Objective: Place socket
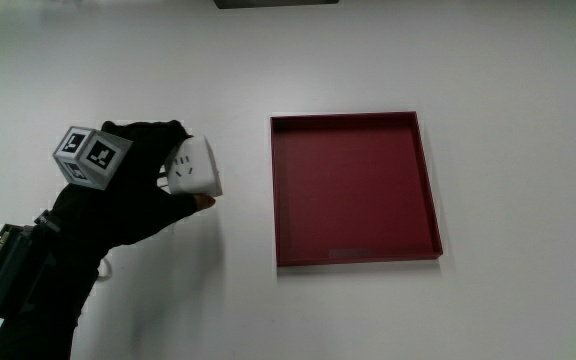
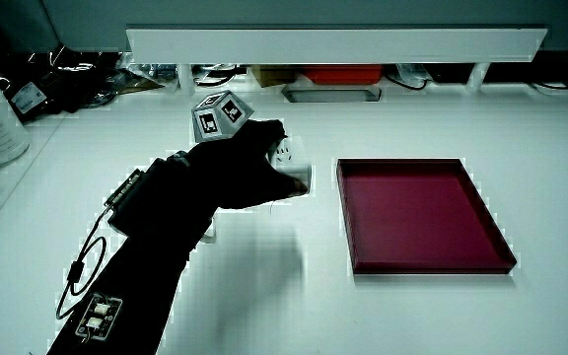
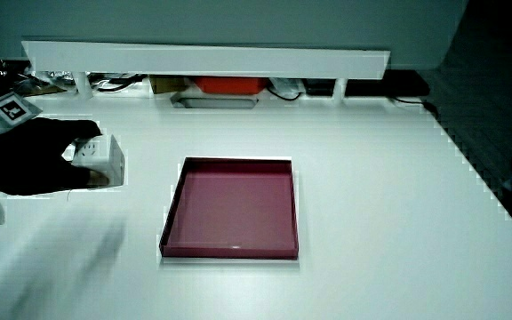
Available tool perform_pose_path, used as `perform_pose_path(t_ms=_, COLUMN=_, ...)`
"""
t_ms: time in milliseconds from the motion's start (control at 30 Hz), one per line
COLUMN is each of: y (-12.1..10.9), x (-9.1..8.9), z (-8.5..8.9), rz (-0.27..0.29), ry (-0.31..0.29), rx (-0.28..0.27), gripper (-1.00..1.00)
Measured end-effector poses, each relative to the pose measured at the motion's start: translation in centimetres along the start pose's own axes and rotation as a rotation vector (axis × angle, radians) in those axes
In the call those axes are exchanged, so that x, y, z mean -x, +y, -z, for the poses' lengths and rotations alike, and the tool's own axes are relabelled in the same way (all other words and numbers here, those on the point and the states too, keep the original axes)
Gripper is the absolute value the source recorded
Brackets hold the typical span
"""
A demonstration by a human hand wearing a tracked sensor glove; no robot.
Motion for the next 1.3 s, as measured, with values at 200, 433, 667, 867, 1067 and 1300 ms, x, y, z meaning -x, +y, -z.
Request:
perform_pose_path(t_ms=200, y=0.1, x=3.1, z=1.3, rz=-0.109, ry=0.007, rx=0.034, gripper=0.0)
perform_pose_path(t_ms=433, y=0.5, x=6.7, z=4.0, rz=-0.194, ry=-0.007, rx=0.093, gripper=0.0)
perform_pose_path(t_ms=667, y=0.8, x=7.9, z=5.2, rz=-0.228, ry=-0.017, rx=0.096, gripper=0.0)
perform_pose_path(t_ms=867, y=0.9, x=8.1, z=5.5, rz=-0.236, ry=-0.026, rx=0.102, gripper=0.0)
perform_pose_path(t_ms=1067, y=0.7, x=8.7, z=5.7, rz=-0.249, ry=-0.072, rx=0.097, gripper=-0.13)
perform_pose_path(t_ms=1300, y=0.5, x=8.6, z=5.7, rz=-0.245, ry=-0.091, rx=0.097, gripper=-0.43)
